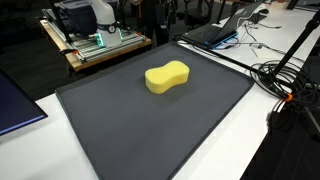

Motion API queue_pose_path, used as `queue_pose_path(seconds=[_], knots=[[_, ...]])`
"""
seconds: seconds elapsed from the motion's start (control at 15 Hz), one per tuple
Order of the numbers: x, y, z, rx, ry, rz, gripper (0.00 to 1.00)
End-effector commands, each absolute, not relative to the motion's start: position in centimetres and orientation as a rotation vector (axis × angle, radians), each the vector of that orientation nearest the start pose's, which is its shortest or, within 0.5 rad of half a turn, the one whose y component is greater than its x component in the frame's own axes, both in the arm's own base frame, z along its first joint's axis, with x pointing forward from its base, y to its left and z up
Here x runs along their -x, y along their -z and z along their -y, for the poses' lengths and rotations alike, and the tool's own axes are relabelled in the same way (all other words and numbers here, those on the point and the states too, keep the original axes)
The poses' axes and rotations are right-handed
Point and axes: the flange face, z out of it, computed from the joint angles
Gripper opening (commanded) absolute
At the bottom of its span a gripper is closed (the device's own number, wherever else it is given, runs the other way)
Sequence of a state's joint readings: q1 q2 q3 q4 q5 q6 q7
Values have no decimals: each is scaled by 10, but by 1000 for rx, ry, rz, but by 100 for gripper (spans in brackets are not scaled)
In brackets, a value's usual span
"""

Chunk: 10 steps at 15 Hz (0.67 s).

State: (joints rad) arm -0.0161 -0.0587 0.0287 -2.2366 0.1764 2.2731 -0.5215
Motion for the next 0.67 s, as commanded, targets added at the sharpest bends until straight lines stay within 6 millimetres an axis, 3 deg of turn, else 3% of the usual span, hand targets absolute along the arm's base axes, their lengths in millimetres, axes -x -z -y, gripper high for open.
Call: queue_pose_path(seconds=[0.0, 0.27, 0.4, 0.6], knots=[[-524, -404, -11, 2957, 190, 640, 100], [-540, -407, -26, 2979, 116, 630, 100], [-553, -409, -43, 2982, 133, 633, 100], [-569, -396, -69, 2976, 84, 601, 100]])
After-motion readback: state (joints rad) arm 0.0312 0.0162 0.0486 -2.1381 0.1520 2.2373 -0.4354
